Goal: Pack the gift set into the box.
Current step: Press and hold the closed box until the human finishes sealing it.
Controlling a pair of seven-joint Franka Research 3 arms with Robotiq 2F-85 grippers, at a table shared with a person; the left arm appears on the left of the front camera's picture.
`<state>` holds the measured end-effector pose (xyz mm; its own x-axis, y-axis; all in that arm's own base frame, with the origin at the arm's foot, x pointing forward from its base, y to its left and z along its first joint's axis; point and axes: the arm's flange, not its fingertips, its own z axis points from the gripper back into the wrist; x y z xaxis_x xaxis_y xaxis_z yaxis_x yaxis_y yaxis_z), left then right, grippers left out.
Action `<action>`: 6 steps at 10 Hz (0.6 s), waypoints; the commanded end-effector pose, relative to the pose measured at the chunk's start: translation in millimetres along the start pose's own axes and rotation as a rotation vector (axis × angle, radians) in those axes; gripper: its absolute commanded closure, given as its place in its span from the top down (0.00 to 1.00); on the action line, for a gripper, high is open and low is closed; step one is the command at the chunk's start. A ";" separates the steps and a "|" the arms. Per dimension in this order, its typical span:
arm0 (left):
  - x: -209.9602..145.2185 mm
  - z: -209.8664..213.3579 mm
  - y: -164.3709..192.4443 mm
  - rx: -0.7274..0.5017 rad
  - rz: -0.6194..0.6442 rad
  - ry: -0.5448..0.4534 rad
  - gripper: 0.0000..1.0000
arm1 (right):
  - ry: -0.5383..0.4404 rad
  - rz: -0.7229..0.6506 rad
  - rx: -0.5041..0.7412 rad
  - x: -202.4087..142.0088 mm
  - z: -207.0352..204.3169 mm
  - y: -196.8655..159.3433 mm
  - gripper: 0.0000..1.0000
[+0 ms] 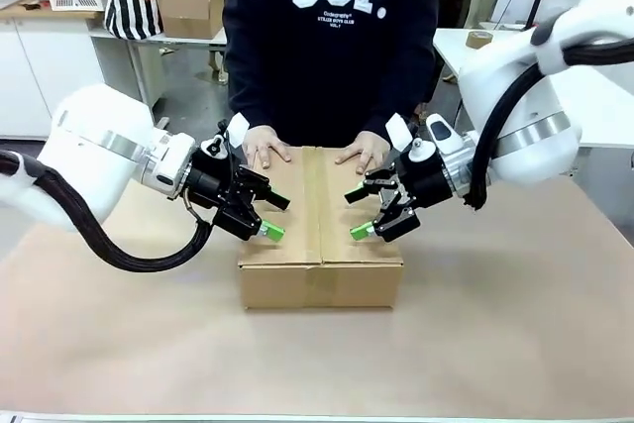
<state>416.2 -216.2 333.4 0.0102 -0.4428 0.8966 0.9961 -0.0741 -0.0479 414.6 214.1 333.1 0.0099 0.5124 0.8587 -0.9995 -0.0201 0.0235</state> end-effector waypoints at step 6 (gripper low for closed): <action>1.8 -5.2 -2.1 -0.011 -0.035 0.003 1.00 | -0.014 -0.036 0.017 -12.6 -4.8 -7.3 1.00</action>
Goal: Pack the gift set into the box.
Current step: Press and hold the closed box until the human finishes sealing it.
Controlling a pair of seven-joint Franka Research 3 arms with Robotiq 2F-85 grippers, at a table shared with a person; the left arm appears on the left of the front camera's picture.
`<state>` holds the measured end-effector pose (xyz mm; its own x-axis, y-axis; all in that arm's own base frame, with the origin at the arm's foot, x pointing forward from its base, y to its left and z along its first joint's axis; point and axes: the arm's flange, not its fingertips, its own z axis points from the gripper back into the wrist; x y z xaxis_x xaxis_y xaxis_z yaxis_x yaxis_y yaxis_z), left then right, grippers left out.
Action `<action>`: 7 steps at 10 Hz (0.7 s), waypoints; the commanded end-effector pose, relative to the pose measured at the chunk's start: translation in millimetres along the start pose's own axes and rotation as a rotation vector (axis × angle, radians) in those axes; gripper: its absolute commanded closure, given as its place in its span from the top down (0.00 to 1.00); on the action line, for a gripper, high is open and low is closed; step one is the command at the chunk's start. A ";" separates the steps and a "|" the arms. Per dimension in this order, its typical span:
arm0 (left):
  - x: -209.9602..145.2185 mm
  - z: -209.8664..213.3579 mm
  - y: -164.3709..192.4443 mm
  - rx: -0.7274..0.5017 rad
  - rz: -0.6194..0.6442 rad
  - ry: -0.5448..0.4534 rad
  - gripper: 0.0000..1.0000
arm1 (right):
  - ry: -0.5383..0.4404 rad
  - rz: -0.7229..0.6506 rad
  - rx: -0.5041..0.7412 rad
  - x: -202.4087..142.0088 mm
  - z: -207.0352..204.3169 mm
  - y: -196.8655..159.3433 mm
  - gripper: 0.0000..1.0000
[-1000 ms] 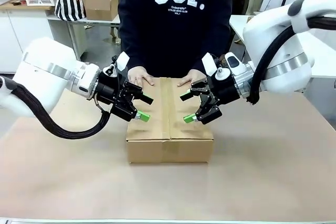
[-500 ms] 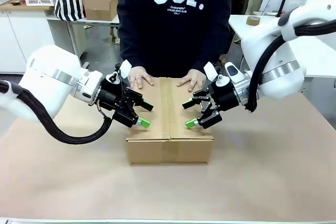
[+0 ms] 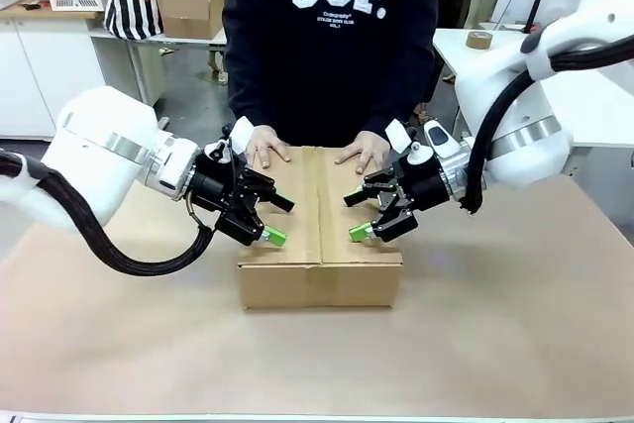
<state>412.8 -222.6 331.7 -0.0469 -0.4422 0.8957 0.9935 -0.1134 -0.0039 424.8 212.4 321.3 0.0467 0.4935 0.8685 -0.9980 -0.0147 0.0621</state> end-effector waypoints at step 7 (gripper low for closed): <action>-6.4 1.0 -0.7 0.022 0.018 0.030 1.00 | 0.009 0.000 0.002 -1.9 -0.5 3.1 1.00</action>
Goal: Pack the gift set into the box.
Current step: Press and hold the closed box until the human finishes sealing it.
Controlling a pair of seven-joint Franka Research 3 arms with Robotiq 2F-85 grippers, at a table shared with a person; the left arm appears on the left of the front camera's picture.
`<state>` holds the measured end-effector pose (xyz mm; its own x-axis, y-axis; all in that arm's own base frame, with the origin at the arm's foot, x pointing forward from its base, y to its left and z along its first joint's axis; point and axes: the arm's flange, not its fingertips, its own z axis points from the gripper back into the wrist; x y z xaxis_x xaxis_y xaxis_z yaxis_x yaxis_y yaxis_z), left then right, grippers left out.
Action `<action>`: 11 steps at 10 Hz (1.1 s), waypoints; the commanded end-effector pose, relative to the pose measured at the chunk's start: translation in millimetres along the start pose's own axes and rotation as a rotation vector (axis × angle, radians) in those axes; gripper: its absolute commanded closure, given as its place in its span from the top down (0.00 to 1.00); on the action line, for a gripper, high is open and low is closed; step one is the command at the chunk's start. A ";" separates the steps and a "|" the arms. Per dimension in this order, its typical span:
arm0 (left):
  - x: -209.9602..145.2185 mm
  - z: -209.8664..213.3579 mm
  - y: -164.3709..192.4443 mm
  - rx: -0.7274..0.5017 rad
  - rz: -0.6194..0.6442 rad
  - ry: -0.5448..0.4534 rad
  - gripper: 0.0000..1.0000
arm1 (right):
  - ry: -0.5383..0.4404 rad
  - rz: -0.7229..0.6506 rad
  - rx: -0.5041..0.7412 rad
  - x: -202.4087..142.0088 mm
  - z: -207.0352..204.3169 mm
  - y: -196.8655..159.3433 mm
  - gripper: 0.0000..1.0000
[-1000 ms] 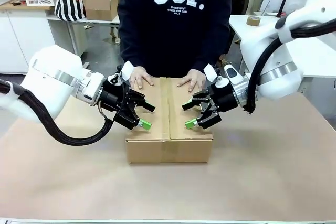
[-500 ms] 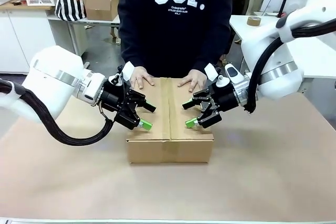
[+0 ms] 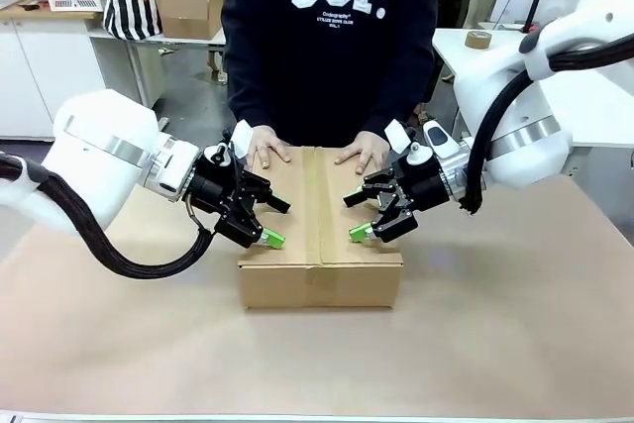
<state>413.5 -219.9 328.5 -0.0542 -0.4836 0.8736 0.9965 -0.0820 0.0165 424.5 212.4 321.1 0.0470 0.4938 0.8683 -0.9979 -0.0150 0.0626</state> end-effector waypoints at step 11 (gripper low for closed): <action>-2.3 -0.1 -1.1 -0.016 0.021 -0.017 1.00 | 0.008 0.000 0.002 -1.7 -0.4 2.8 1.00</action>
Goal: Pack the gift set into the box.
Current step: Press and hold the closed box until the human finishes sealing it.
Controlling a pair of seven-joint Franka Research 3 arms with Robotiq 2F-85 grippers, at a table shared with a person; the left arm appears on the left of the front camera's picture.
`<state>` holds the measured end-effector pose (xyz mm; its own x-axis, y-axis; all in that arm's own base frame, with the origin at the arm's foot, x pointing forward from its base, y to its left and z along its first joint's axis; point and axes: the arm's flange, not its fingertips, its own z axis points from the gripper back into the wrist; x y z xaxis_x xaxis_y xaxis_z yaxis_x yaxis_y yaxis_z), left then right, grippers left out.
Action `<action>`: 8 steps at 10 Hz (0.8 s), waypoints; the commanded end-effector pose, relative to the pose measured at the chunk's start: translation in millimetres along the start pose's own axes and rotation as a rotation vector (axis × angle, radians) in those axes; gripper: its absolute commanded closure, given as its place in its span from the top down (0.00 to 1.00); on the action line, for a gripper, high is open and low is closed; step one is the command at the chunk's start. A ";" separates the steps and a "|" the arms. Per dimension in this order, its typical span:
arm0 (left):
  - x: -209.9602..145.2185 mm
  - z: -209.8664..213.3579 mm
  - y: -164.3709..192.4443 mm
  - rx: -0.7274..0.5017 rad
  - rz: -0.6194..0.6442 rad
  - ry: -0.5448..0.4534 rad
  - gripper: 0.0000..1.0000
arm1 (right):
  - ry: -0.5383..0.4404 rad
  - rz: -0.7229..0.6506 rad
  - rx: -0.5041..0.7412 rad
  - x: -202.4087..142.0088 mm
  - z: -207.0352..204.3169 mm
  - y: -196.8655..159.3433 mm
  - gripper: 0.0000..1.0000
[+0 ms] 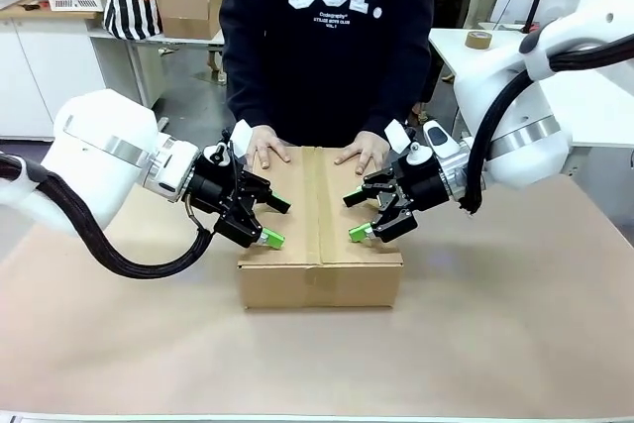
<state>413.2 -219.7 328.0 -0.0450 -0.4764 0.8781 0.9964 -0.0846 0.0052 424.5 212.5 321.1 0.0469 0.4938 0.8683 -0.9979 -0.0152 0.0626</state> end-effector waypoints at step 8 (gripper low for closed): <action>-1.8 0.0 -0.8 -0.008 0.012 -0.008 1.00 | 0.008 0.000 0.001 -1.7 -0.3 2.8 1.00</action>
<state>413.1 -219.8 328.1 -0.0447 -0.4753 0.8787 0.9963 -0.0856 0.0044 424.5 212.5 321.2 0.0467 0.4938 0.8683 -0.9979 -0.0153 0.0624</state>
